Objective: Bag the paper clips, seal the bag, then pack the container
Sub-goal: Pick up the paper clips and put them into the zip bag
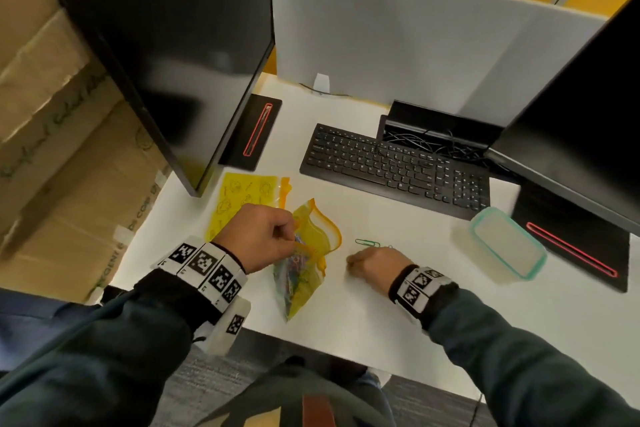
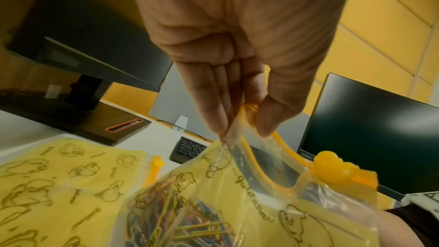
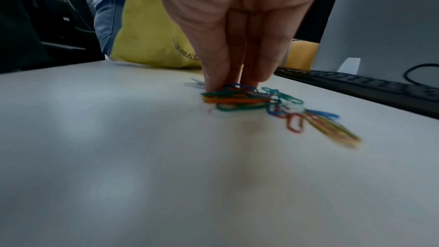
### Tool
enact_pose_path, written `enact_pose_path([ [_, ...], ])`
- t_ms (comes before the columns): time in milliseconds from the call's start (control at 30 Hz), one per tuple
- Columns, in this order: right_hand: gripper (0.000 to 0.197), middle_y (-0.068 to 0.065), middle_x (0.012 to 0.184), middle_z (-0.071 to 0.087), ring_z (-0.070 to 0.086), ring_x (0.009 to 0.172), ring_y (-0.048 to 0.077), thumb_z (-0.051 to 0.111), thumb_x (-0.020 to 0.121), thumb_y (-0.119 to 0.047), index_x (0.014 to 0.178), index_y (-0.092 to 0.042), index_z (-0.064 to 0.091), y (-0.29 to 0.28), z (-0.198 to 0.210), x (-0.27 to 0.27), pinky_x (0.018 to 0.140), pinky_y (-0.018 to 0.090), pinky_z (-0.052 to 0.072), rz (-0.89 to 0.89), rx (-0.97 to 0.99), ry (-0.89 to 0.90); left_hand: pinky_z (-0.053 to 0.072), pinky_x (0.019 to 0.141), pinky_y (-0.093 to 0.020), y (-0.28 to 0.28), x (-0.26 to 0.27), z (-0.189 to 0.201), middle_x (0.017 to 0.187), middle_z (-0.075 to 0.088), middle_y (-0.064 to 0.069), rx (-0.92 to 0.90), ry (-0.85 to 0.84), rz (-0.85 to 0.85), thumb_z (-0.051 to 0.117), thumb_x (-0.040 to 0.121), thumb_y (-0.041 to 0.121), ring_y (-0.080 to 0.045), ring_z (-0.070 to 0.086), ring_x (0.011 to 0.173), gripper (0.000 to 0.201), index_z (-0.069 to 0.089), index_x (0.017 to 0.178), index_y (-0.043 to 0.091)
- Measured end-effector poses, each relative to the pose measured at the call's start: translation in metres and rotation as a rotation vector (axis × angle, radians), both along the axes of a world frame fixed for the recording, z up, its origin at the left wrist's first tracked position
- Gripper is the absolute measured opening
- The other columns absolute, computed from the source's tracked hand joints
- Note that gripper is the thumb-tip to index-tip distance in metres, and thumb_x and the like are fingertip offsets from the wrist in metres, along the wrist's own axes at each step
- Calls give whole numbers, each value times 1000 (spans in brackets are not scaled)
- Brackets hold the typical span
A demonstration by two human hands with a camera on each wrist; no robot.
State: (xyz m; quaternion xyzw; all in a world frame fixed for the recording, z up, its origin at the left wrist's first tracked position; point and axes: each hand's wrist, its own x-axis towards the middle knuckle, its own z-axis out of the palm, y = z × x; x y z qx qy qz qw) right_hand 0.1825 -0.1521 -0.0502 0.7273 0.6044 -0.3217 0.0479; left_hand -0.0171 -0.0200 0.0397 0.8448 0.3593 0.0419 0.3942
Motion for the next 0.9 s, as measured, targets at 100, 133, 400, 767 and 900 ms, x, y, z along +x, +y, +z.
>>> enact_pose_path([
  [100,37,9,132,57,54,121,27,45,91,-6,126,-13,56,-16,2,12,99,33,45,5,56,-63,56,78,-40,-3,7,4,65,69,-2,-6,-18,-25,73,66,10,-24,68,92,35,52,46,30],
  [133,35,8,128,61,57,117,26,47,92,-9,124,-15,58,-21,4,17,97,30,45,-29,115,-76,56,77,-40,-4,9,6,62,66,2,0,-23,-41,74,66,12,-24,68,91,35,52,47,29],
  [400,90,8,145,40,36,133,26,77,67,-43,142,-18,33,-43,11,17,110,38,33,-612,43,2,48,64,-15,-8,25,7,59,60,13,53,-31,-124,70,67,8,-2,61,68,34,52,51,32],
  [767,30,10,118,61,57,110,26,50,91,-14,116,-15,65,-34,-2,-7,95,24,41,-546,171,-95,50,66,-23,-10,34,3,65,66,2,71,-23,-163,68,67,6,-12,63,69,35,51,50,32],
  [900,25,11,107,65,60,102,27,50,89,-8,104,-12,70,-29,-3,-3,84,21,40,-638,202,-73,49,66,-25,-10,36,3,68,68,-2,71,-10,-167,69,68,8,-17,62,69,35,50,50,32],
])
